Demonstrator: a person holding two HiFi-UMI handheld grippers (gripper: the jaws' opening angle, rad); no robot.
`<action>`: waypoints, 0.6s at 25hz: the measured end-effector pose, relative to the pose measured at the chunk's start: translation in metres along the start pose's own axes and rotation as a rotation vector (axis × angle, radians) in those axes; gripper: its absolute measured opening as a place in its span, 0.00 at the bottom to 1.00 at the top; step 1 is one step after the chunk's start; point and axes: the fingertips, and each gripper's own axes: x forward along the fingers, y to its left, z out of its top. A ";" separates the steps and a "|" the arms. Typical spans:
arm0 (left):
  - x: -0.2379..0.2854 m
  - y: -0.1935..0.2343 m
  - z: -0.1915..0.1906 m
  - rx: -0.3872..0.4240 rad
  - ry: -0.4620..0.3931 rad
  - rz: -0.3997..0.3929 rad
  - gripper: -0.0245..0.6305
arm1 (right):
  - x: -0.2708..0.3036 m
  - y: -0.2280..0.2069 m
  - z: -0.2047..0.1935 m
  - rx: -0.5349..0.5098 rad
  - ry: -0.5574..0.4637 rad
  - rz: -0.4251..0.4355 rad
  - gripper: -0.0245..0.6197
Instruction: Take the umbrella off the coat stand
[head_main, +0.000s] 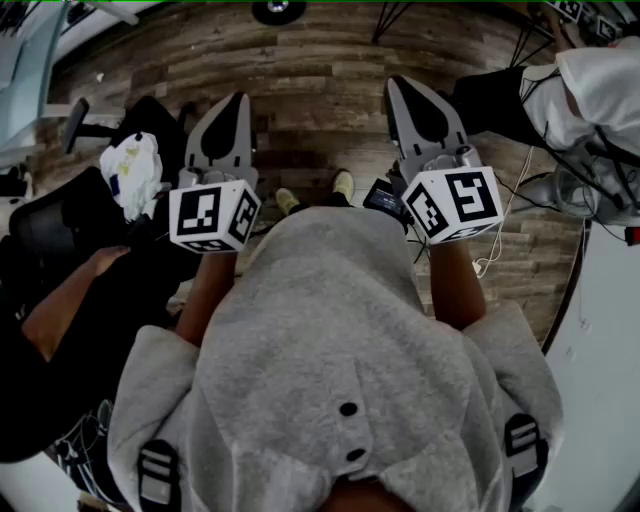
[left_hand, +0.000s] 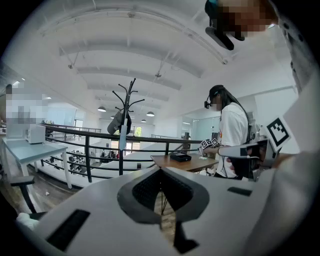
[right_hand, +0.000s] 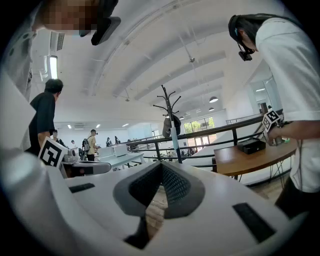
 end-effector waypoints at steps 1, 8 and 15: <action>0.002 -0.006 0.001 0.003 0.000 0.001 0.06 | -0.005 -0.007 0.001 0.003 0.001 -0.005 0.05; 0.017 -0.026 -0.002 0.035 0.012 0.016 0.06 | -0.010 -0.038 -0.002 0.019 -0.016 -0.009 0.05; 0.027 -0.020 -0.004 0.016 0.031 0.037 0.06 | 0.010 -0.036 -0.003 0.034 -0.009 0.043 0.05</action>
